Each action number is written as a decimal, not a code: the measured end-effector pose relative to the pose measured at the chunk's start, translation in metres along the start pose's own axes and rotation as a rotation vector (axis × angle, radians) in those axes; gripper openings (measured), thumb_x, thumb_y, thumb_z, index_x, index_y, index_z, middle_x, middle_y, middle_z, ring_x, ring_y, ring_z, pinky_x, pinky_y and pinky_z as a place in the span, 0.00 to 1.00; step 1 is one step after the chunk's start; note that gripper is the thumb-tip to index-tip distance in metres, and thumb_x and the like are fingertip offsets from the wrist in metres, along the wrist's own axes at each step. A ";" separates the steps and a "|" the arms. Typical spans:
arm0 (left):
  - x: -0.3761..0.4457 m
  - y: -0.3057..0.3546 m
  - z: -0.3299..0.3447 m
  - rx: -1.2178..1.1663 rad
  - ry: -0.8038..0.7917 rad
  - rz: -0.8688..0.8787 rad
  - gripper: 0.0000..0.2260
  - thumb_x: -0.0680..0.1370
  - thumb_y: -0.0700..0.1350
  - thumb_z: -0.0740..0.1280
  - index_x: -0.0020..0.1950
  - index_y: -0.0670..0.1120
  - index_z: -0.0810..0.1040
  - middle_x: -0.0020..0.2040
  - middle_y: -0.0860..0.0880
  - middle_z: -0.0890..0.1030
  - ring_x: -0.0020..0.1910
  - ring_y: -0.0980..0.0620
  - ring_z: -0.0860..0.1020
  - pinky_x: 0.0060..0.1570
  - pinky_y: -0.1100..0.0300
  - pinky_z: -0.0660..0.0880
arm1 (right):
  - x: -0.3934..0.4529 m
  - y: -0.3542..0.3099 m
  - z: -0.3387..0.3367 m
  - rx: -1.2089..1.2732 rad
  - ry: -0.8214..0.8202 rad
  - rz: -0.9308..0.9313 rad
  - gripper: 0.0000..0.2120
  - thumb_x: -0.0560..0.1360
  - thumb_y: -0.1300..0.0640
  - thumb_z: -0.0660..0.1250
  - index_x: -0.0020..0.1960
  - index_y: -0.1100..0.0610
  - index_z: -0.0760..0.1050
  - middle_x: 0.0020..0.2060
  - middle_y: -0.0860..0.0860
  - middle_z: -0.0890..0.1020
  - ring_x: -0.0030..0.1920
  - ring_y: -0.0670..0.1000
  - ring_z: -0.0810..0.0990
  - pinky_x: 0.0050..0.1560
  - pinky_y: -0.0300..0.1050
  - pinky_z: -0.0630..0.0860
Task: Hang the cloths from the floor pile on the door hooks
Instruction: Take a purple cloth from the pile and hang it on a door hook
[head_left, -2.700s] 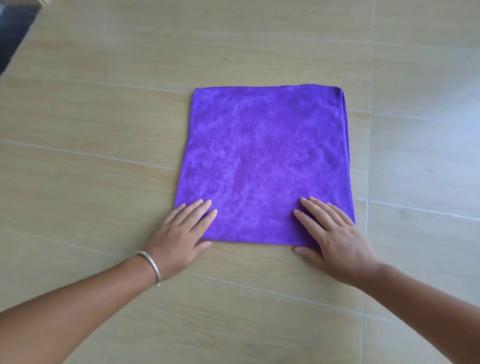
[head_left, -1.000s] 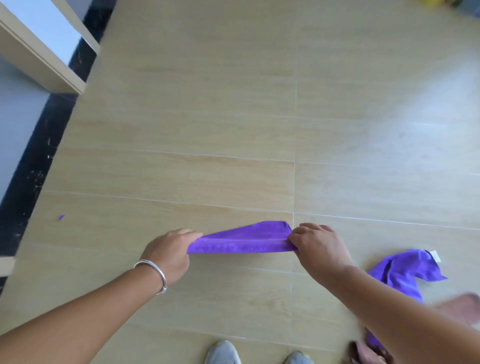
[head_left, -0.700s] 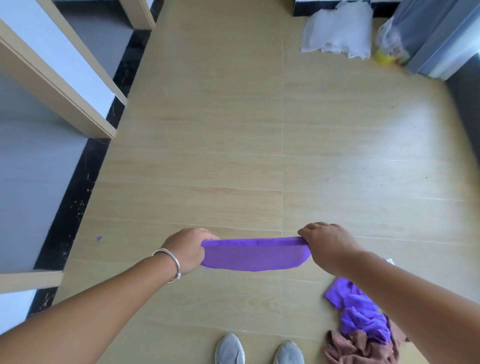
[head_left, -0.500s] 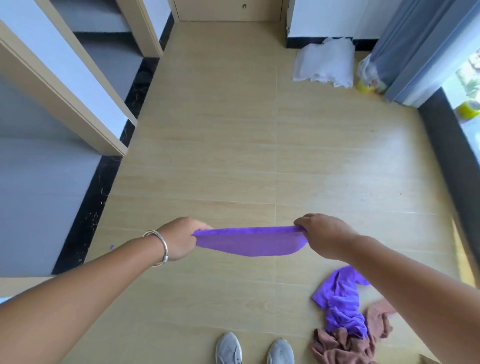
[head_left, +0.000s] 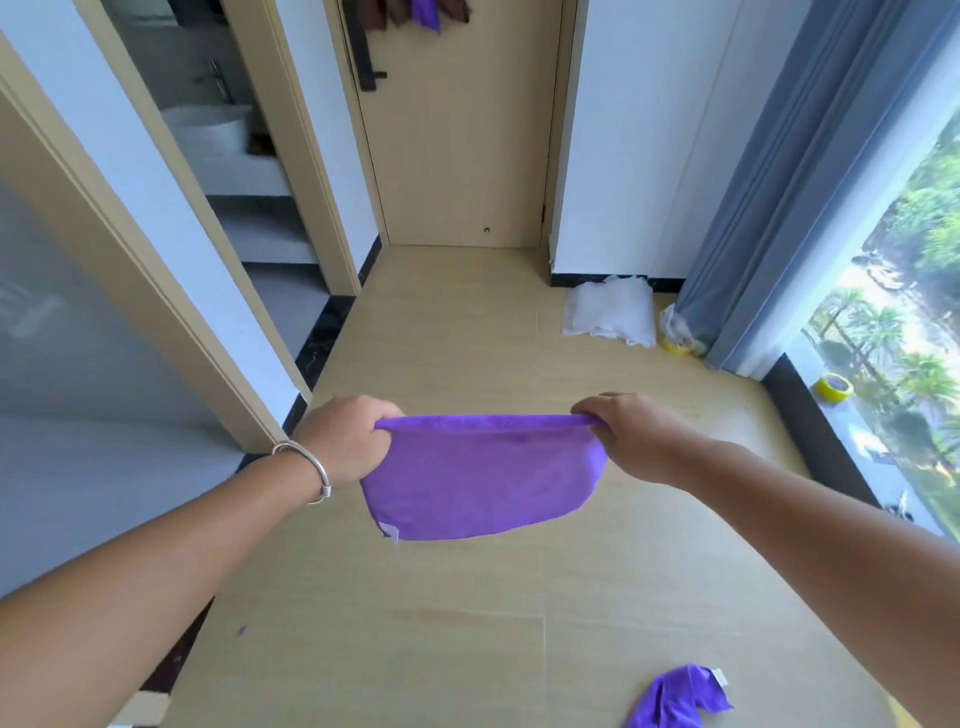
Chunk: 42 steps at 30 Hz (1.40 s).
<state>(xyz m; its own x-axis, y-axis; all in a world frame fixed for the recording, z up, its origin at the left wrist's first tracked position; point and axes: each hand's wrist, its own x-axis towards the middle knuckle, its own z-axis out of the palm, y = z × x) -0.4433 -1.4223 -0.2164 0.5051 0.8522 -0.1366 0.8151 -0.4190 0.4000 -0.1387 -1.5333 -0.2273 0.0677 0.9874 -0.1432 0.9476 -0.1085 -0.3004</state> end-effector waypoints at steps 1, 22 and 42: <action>-0.003 0.007 -0.016 -0.005 0.033 0.005 0.15 0.64 0.44 0.52 0.38 0.53 0.78 0.31 0.53 0.79 0.36 0.49 0.77 0.35 0.55 0.75 | -0.003 -0.005 -0.017 -0.011 0.037 -0.007 0.17 0.79 0.58 0.54 0.62 0.47 0.75 0.56 0.47 0.78 0.54 0.52 0.76 0.48 0.46 0.73; -0.033 0.160 -0.247 -0.163 0.267 0.375 0.12 0.79 0.41 0.58 0.39 0.50 0.77 0.31 0.55 0.76 0.31 0.57 0.71 0.35 0.58 0.67 | -0.101 -0.058 -0.302 -0.095 0.605 0.081 0.11 0.75 0.58 0.55 0.44 0.49 0.76 0.40 0.50 0.79 0.41 0.56 0.77 0.36 0.44 0.71; 0.021 0.208 -0.293 0.477 0.386 0.217 0.12 0.80 0.45 0.54 0.40 0.56 0.72 0.36 0.55 0.79 0.37 0.53 0.77 0.38 0.57 0.74 | -0.069 -0.014 -0.365 -0.439 0.637 -0.016 0.14 0.81 0.53 0.51 0.55 0.52 0.75 0.51 0.50 0.79 0.52 0.55 0.76 0.45 0.46 0.68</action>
<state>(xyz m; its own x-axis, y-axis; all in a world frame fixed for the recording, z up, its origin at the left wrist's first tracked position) -0.3457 -1.3995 0.1294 0.6065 0.7465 0.2735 0.7874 -0.6116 -0.0770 -0.0427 -1.5581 0.1306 0.0936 0.8786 0.4683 0.9778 -0.1697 0.1229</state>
